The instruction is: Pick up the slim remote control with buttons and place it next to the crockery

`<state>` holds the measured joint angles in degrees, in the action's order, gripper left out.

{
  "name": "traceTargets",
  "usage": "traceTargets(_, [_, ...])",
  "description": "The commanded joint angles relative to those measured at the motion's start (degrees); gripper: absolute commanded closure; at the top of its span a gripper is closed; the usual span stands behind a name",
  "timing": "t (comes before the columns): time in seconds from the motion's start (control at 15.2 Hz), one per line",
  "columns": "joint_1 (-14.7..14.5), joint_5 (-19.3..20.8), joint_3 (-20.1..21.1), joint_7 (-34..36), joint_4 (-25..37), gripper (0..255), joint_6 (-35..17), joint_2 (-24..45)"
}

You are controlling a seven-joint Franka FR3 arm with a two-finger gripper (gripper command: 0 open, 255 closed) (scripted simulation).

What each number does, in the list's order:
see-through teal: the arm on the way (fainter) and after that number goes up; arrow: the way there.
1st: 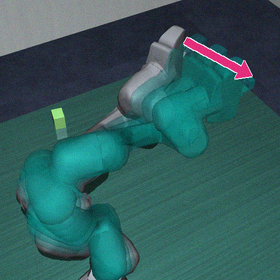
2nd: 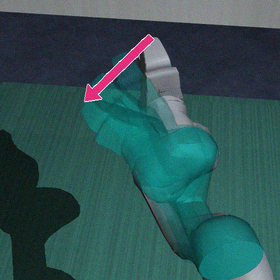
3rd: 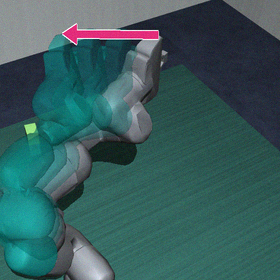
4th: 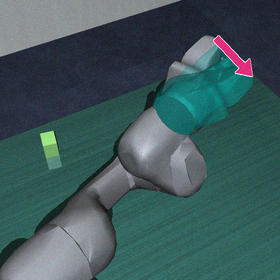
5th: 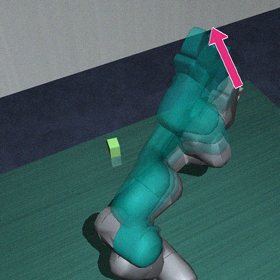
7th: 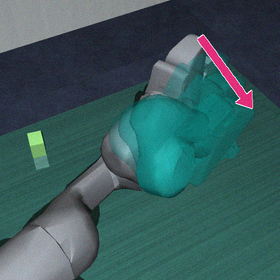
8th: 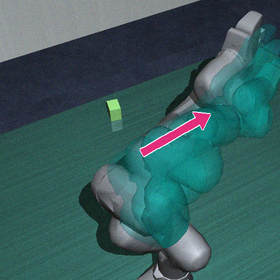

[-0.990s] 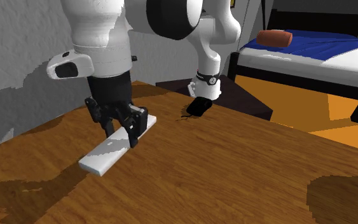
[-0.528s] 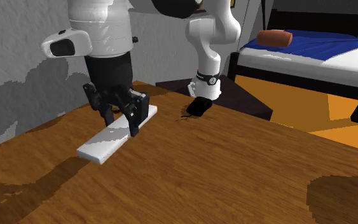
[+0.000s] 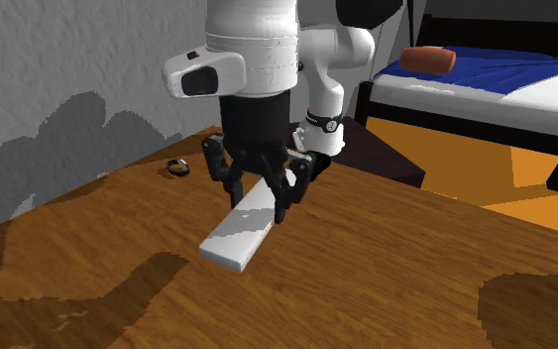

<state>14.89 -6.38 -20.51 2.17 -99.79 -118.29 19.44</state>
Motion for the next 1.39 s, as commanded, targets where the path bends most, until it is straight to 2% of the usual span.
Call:
traceTargets(0.0, [-1.60, 0.25, 0.70, 2.54, 0.65, 255, 0.40, 0.15])
traceTargets(0.66, [-9.59, 1.18, 4.44, 14.78, 3.90, 255, 1.69, 1.99])
traceTargets(1.32, [-16.42, 1.21, 7.93, 25.85, 14.94, 255, 5.81, 8.93])
